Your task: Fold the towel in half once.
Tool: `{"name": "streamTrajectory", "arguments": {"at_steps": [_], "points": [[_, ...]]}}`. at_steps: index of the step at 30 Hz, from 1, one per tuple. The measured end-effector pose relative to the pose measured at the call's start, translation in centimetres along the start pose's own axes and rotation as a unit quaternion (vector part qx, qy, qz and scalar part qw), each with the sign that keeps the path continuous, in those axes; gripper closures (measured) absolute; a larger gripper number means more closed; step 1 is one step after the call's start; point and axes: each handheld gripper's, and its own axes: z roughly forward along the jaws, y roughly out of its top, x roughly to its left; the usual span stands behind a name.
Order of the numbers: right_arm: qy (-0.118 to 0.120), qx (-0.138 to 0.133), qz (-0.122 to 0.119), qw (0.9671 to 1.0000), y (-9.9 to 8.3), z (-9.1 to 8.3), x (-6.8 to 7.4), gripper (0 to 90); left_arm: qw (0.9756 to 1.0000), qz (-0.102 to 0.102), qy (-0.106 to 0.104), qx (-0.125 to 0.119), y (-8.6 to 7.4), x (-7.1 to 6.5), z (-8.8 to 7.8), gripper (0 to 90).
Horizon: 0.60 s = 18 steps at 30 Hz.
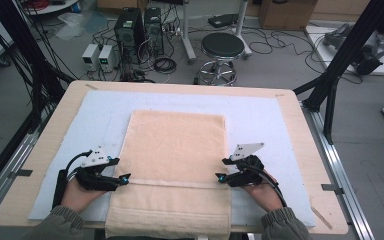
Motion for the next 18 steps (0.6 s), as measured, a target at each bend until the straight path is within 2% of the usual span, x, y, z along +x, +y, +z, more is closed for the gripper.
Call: {"name": "streamTrajectory", "arguments": {"at_steps": [3,6,9,10,13,18], "points": [[0.008,0.014,-0.004,0.9999,-0.1,0.6,0.0,47.3,0.9998,0.012,-0.008,0.011,-0.2,-0.2,0.5,33.7],[0.017,0.033,-0.012,0.9992,-0.1,1.3,0.2,56.7,0.9993,0.025,-0.02,0.02,-0.2,-0.3,0.9,48.8],[0.02,0.032,-0.016,0.9992,0.0,1.4,0.2,66.8,0.9988,0.034,-0.028,0.02,-0.2,-0.4,1.2,64.3],[0.025,0.033,-0.011,0.9991,0.0,1.4,0.1,69.8,0.9988,0.034,-0.029,0.018,-0.2,-0.4,1.3,69.5],[0.036,0.031,-0.01,0.9988,0.0,1.4,-0.2,79.4,0.9986,0.041,-0.027,0.021,0.1,-0.5,1.5,79.8],[0.041,0.028,-0.015,0.9987,0.4,1.2,-0.5,84.9,0.9986,0.046,-0.02,0.018,0.3,-0.6,1.3,84.0]]}}
